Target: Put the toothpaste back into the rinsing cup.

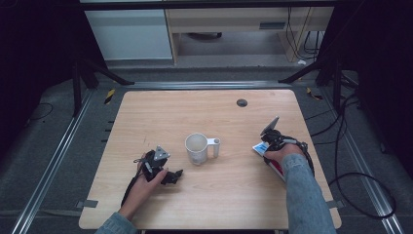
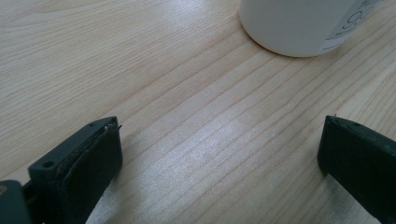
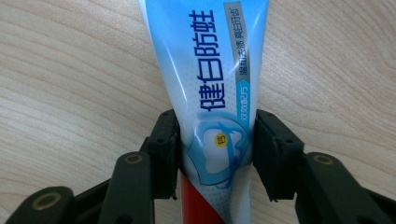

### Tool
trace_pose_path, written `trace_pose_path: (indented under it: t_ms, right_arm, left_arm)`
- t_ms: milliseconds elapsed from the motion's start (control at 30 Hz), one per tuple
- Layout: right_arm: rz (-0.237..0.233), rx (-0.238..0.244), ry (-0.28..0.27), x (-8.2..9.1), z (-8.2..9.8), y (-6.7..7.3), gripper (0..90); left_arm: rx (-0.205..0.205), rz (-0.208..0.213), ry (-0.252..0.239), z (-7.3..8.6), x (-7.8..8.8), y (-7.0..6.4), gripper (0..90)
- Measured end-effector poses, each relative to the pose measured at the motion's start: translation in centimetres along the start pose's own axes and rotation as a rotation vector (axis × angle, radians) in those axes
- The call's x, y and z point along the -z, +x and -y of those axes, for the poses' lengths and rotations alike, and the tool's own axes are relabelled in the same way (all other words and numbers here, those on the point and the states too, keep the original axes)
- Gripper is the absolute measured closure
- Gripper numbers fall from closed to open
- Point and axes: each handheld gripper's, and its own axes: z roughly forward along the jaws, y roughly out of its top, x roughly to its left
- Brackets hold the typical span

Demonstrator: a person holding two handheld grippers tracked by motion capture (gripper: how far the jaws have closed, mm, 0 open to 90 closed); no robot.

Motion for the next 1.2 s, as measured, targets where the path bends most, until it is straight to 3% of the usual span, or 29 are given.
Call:
trace_pose_path:
  t_ms: [233,400,733,1200]
  right_arm:
    - [-0.018,-0.025,-0.024,0.3,0.3,-0.3,64.9]
    - [-0.041,-0.043,-0.077,0.8,1.0,-0.8,71.8]
    - [-0.055,-0.077,-0.122,2.2,2.0,-1.3,73.3]
    - [-0.043,-0.067,-0.167,5.3,2.7,-1.1,73.5]
  left_arm:
    - [0.000,0.000,0.000,0.0,0.0,0.0,0.0]
    - [0.000,0.000,0.000,0.0,0.0,0.0,0.0]
    - [0.000,0.000,0.000,0.0,0.0,0.0,0.0]
    - [0.000,0.000,0.001,0.0,0.0,0.0,0.0]
